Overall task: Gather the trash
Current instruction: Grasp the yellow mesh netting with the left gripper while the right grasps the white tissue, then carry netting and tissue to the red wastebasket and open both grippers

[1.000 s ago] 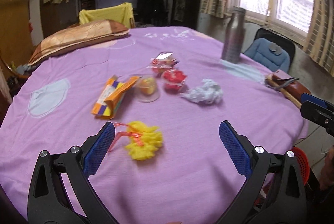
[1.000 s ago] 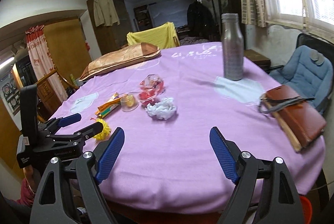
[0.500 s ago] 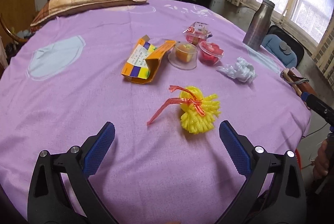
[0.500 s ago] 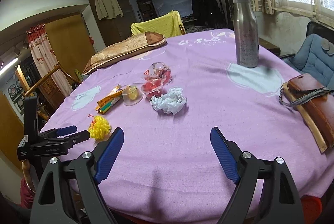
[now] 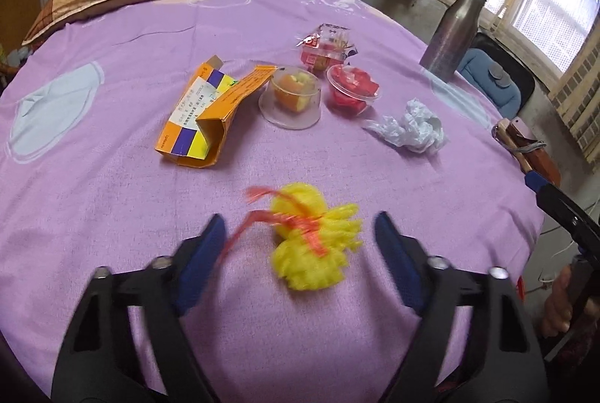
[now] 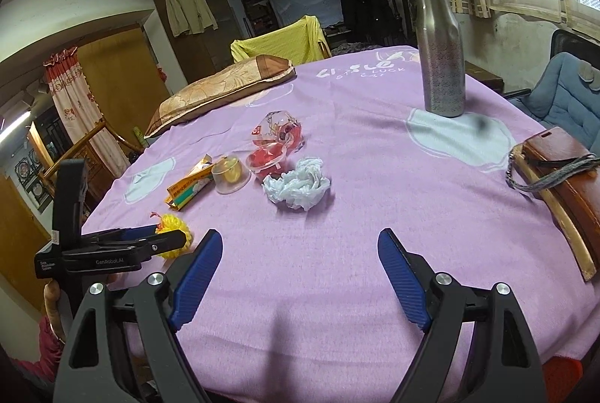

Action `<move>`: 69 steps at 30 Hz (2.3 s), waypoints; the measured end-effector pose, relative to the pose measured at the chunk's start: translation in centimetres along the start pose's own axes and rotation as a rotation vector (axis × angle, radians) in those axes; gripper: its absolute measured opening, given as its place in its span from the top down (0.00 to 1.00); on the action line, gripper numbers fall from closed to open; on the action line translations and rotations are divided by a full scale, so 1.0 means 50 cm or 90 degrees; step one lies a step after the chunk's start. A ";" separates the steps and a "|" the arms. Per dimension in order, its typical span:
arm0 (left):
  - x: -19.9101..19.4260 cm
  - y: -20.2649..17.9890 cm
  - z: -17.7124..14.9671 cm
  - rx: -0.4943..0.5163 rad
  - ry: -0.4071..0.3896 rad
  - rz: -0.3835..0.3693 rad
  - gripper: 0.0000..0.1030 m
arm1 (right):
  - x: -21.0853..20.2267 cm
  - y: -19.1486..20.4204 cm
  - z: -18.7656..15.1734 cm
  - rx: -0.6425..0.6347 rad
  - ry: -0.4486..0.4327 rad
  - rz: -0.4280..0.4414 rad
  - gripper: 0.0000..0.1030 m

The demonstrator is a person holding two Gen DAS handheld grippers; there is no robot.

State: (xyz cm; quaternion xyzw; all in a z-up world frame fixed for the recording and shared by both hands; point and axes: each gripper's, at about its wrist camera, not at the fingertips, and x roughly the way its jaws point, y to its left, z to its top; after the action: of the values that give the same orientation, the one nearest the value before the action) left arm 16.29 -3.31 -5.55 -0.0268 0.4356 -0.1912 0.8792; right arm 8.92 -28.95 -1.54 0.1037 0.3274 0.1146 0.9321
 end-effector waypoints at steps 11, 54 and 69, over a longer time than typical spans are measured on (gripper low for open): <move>-0.042 0.028 -0.003 0.003 -0.052 0.019 0.56 | 0.089 0.030 0.054 -0.037 0.031 -0.005 0.19; -0.158 -0.287 -0.001 0.173 -0.129 -0.114 0.58 | -0.247 -0.065 0.016 -0.029 -0.126 -0.117 0.81; -0.113 -0.592 -0.095 0.335 -0.051 -0.242 0.58 | -0.456 -0.292 -0.181 0.119 -0.158 -0.255 0.81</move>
State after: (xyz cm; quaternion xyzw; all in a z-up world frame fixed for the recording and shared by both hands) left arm 0.24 -28.08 2.12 0.1128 0.3233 -0.4569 0.8210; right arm -12.01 -48.19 1.02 0.1360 0.2339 -0.1171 0.9556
